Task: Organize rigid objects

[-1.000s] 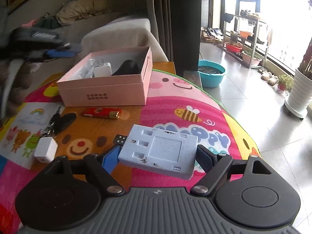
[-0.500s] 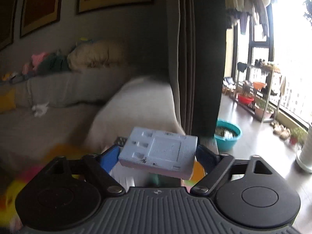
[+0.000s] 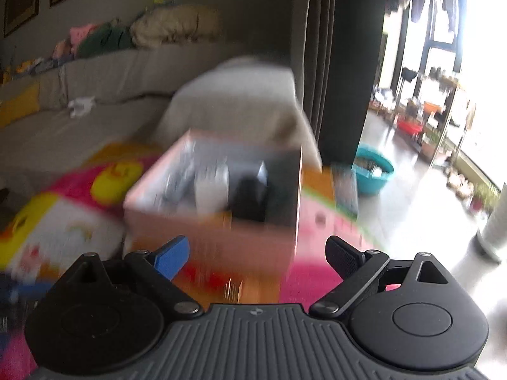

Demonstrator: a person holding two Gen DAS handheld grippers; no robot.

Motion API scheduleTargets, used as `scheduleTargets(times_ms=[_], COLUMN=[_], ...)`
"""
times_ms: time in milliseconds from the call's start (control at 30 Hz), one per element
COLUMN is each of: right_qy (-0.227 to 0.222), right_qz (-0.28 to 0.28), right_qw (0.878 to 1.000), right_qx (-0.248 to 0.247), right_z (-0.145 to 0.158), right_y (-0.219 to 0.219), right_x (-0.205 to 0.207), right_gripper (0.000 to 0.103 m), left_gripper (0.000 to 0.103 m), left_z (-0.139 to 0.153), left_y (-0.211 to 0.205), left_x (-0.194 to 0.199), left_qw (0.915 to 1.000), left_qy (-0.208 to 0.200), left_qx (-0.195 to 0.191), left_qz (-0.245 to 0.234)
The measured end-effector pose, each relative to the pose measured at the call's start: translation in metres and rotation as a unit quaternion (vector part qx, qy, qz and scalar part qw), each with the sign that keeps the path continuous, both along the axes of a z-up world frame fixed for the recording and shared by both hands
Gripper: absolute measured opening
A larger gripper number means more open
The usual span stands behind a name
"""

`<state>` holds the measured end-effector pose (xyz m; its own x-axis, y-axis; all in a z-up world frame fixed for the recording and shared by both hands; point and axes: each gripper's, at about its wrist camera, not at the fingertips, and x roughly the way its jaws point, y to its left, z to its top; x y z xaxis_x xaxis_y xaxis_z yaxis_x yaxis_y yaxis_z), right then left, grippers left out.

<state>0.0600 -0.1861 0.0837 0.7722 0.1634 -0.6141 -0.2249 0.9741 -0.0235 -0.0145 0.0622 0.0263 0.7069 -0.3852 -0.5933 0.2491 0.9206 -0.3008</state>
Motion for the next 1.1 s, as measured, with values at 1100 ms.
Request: scheduleTargets(times_ms=[1100], right_qy=[-0.019], right_qz=[0.011], right_qw=[0.997], right_qx=[0.072], right_z=[-0.048], right_y=[-0.035], right_x=[-0.117], right_gripper=[0.094], left_gripper=[0.033], left_z=[0.019], left_y=[-0.076], left_x=[-0.005], left_qw=[0.9909], left_qy=[-0.061], left_qx=[0.12], left_qz=[-0.003])
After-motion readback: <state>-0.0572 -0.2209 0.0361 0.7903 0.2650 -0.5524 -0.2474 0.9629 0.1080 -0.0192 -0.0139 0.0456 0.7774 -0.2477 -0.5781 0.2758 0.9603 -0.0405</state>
